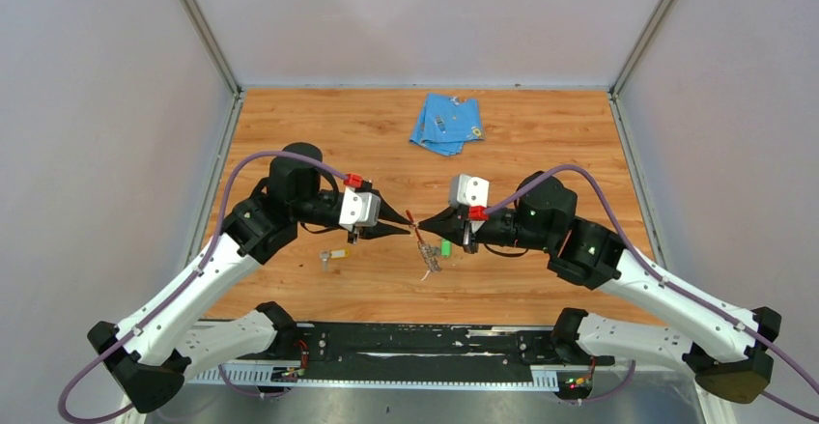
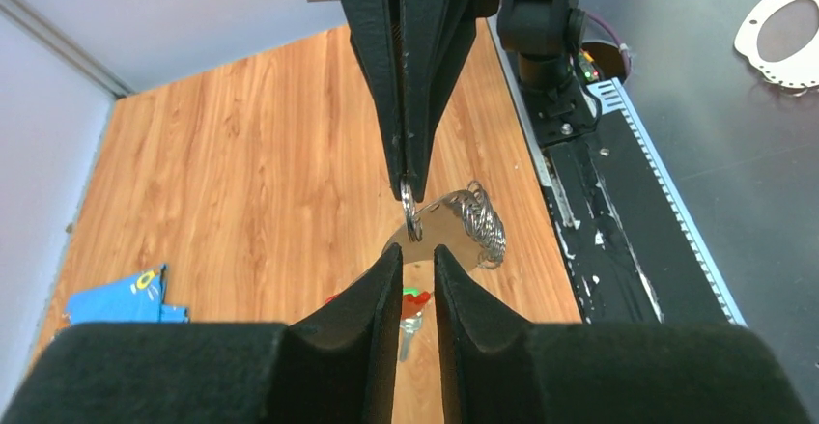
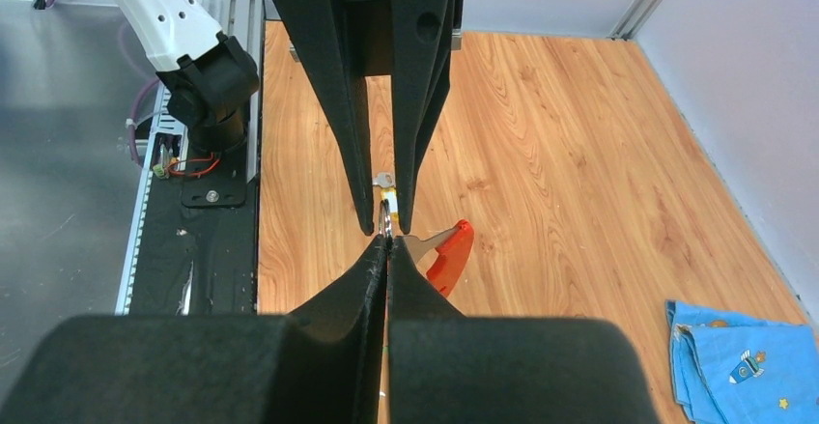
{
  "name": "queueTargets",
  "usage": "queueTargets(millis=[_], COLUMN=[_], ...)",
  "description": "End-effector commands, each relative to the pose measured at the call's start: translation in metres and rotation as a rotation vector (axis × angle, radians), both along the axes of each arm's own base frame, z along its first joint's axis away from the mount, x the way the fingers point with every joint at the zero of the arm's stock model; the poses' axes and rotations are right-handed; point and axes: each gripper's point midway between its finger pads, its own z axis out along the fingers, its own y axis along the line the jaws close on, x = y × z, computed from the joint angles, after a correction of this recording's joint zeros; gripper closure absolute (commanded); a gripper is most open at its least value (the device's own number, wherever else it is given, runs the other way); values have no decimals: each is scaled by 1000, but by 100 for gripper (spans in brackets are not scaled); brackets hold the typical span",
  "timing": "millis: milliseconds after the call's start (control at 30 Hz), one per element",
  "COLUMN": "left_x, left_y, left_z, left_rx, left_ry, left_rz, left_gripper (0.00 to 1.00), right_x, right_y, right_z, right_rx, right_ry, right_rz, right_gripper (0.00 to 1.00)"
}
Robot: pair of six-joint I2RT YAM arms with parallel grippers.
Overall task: Put the keys on the keyring
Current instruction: Adjust the keyring.
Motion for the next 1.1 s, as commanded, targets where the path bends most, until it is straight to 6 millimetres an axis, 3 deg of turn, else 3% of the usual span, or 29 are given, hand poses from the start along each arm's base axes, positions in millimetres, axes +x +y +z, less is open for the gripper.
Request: queueTargets(millis=[0, 200, 667, 1067], left_x=[3, 2, -4, 7], left_y=[1, -4, -4, -3], left_z=[-5, 6, 1, 1], left_rx=[10, -31, -16, -11], left_ry=[18, 77, 133, 113], left_rz=[36, 37, 20, 82], left_gripper=[78, 81, 83, 99], right_x=[-3, -2, 0, -2], right_y=[-1, 1, 7, 11], right_z=[18, 17, 15, 9], right_rx=[60, 59, 57, 82], right_ry=[-11, -2, 27, 82], right_rz=[3, 3, 0, 4], right_gripper=[100, 99, 100, 100])
